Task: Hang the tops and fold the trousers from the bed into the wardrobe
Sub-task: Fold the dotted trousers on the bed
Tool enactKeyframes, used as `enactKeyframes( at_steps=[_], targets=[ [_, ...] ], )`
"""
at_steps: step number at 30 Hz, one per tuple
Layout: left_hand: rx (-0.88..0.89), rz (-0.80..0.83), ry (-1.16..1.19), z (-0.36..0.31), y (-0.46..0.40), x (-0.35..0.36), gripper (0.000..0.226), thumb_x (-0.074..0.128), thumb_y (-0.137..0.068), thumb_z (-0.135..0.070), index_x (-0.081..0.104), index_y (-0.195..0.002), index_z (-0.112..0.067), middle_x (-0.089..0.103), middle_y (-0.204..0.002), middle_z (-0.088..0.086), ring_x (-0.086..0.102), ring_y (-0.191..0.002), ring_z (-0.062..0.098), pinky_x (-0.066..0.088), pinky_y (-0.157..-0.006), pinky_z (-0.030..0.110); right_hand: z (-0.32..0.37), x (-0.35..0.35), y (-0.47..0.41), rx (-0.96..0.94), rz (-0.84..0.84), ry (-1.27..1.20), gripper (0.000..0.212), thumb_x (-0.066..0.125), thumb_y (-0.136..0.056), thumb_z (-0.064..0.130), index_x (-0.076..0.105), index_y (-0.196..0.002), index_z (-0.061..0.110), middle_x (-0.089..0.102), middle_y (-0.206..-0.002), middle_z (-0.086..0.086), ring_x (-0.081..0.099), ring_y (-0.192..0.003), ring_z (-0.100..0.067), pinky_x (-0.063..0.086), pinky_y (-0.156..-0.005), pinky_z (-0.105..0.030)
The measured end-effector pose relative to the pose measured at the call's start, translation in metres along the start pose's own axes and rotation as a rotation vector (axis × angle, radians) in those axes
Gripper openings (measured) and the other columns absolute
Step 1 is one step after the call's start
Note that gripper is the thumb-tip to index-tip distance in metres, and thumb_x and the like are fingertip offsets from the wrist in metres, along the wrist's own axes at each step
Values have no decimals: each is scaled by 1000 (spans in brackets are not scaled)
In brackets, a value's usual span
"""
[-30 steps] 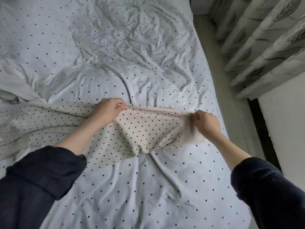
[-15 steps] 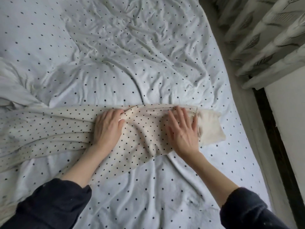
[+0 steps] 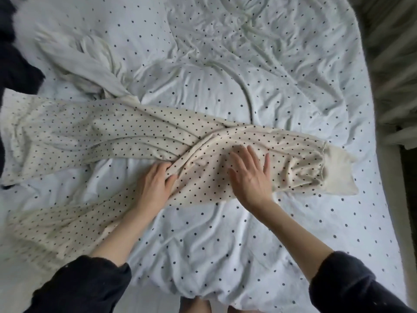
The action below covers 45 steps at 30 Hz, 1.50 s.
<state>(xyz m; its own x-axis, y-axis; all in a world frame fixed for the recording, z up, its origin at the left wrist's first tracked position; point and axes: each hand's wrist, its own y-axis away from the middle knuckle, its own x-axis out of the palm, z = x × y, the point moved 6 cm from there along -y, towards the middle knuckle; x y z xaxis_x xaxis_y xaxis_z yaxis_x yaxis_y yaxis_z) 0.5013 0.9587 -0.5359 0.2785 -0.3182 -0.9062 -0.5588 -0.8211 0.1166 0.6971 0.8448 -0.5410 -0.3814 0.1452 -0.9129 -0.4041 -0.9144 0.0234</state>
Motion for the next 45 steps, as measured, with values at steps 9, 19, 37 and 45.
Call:
enactKeyframes(
  at_steps=[9,19,37,45],
  targets=[
    [-27,-69,-177,85,51,-33,44,74,-68,-2,49,-104,-7,52,-101,15,55,-86,31,51,-67,42,143,45,-8,-416,-3,226,47,77,-72,12,63,-117,13,53,-133,-16,46,-129,-34,24,-102,-67],
    [17,91,94,145,56,-54,10,67,-81,-12,60,-86,-7,64,-74,9,61,-64,29,44,-51,33,241,95,-17,-482,65,261,25,84,-61,16,71,-82,14,65,-90,-7,63,-87,-26,43,-92,-61],
    [-355,39,-134,255,27,-156,28,63,-85,-9,61,-113,-5,53,-113,9,58,-92,28,47,-69,34,247,50,-94,-140,-85,-70,7,59,-75,2,61,-70,6,64,-65,-7,58,-54,-27,48,-69,-38],
    [-476,-42,-192,300,29,-194,26,59,-85,-7,60,-111,-11,55,-117,9,58,-97,30,48,-70,38,274,84,-128,-104,66,41,18,49,-85,8,65,-93,7,68,-89,-9,63,-77,-30,37,-82,-36]
  ],
)
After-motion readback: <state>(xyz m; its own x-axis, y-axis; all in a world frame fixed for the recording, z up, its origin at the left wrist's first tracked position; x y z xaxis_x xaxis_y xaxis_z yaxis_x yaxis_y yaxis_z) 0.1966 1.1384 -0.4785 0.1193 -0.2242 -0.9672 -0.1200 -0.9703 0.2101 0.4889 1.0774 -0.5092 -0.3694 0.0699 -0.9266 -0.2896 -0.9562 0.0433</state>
